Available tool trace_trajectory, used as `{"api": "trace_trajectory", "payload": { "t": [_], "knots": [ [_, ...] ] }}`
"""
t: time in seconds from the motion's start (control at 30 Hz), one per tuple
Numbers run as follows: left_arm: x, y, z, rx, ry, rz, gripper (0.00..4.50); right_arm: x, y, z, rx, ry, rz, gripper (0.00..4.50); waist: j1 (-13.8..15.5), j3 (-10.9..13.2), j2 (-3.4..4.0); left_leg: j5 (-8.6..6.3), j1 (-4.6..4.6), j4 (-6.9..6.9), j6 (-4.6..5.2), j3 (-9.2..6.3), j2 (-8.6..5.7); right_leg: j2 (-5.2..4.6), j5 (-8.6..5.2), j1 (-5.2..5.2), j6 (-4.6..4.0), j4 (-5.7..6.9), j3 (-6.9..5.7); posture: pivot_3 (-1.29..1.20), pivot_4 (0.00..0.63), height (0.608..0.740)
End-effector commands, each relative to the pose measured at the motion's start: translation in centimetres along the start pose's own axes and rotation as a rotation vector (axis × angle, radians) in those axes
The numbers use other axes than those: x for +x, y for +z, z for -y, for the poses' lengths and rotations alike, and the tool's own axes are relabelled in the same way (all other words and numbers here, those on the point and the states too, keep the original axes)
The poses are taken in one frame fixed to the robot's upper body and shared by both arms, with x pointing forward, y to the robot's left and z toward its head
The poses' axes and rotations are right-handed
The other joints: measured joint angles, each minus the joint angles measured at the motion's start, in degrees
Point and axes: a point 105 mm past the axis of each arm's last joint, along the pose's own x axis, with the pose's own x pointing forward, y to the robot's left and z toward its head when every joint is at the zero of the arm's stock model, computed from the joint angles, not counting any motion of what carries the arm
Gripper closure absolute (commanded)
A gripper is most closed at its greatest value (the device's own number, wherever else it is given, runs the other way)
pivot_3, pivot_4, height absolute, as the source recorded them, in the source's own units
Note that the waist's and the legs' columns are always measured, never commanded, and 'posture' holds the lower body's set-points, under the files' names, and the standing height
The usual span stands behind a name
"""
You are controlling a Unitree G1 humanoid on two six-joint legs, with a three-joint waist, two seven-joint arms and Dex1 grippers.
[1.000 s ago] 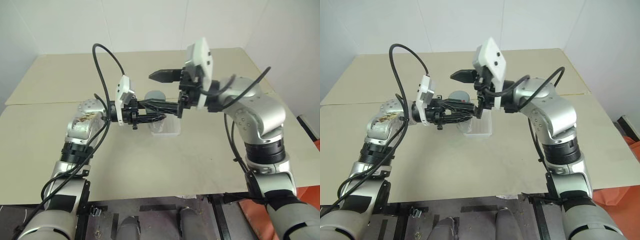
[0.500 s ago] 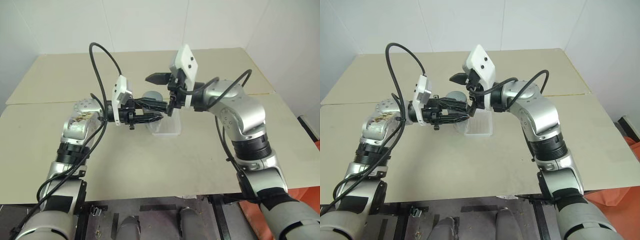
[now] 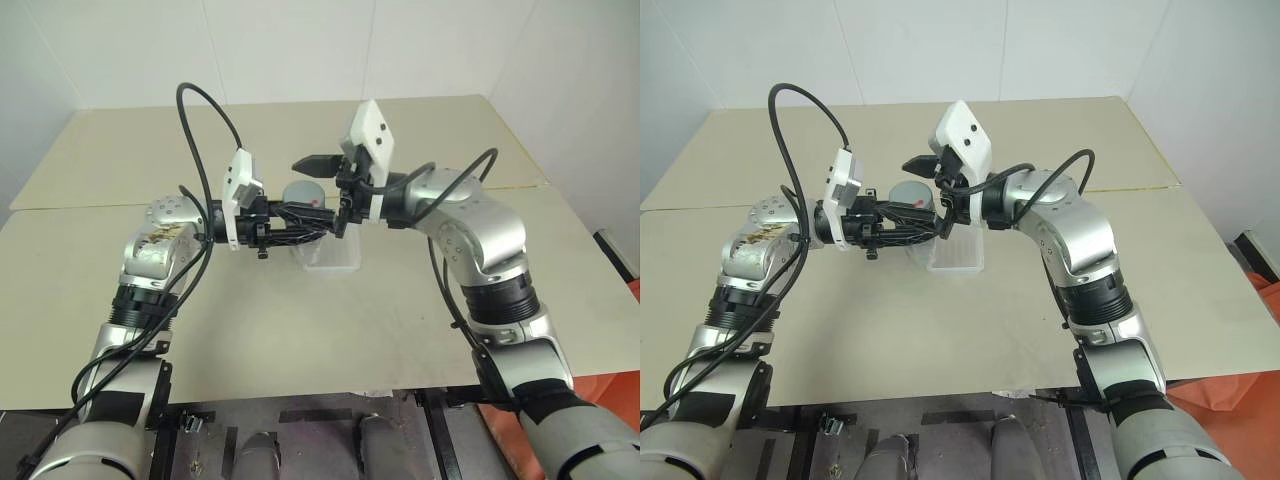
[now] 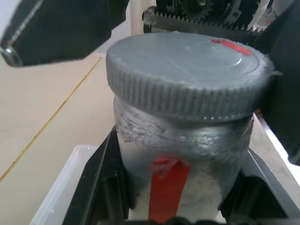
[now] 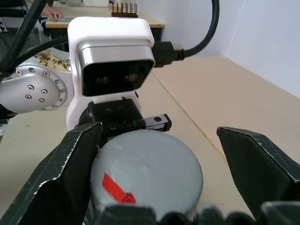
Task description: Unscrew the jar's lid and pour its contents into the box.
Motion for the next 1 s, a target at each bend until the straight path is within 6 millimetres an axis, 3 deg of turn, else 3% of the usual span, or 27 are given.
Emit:
{"api": "trace_trajectory", "payload": {
  "t": [0.03, 0.33, 0.5, 0.73, 1.0],
  "knots": [
    [-1.1, 1.8, 0.2, 0.055, 0.003, 0.039, 2.57, -2.2, 1.5, 1.7, -0.015, -0.062, 0.061, 0.03, 0.01, 0.00, 0.00, 0.00, 0.00, 0.00, 0.00, 0.00, 0.00, 0.00, 0.00, 0.00, 0.00, 0.00, 0.00, 0.00, 0.150, 0.740],
    [-2.3, 1.7, 0.5, 0.057, 0.010, 0.024, 2.57, -5.7, 1.0, 3.6, -0.007, -0.118, 0.047, 0.03, 0.18, 0.00, 0.00, 0.00, -0.01, 0.00, 0.00, 0.00, 0.00, 0.00, 0.00, 0.01, 0.00, -0.04, -0.01, 0.00, 0.150, 0.740],
    [-2.3, 1.7, 0.2, 0.060, 0.025, 0.025, 2.57, -6.4, 0.9, 2.8, -0.035, -0.082, 0.031, 0.03, -0.09, 0.00, 0.00, 0.00, 0.00, 0.00, 0.01, 0.01, 0.00, 0.00, 0.00, 0.01, 0.00, -0.04, 0.00, 0.00, 0.150, 0.740],
    [-1.1, 1.6, -0.7, 0.056, 0.044, 0.044, 2.57, -4.5, 4.0, -1.3, -0.046, 0.082, 0.133, 0.03, -0.03, 0.00, 0.00, 0.00, 0.01, 0.00, 0.00, 0.00, 0.00, 0.00, 0.00, 0.01, 0.00, -0.02, 0.00, 0.00, 0.150, 0.740],
    [-0.3, 1.8, -0.4, 0.068, 0.015, 0.056, 2.57, -0.5, 2.9, -0.5, -0.082, -0.023, 0.064, 0.03, -0.01, 0.00, 0.00, 0.00, 0.01, 0.01, 0.00, 0.00, 0.00, 0.00, 0.00, 0.00, 0.00, 0.00, 0.00, 0.00, 0.150, 0.740]
  ]
}}
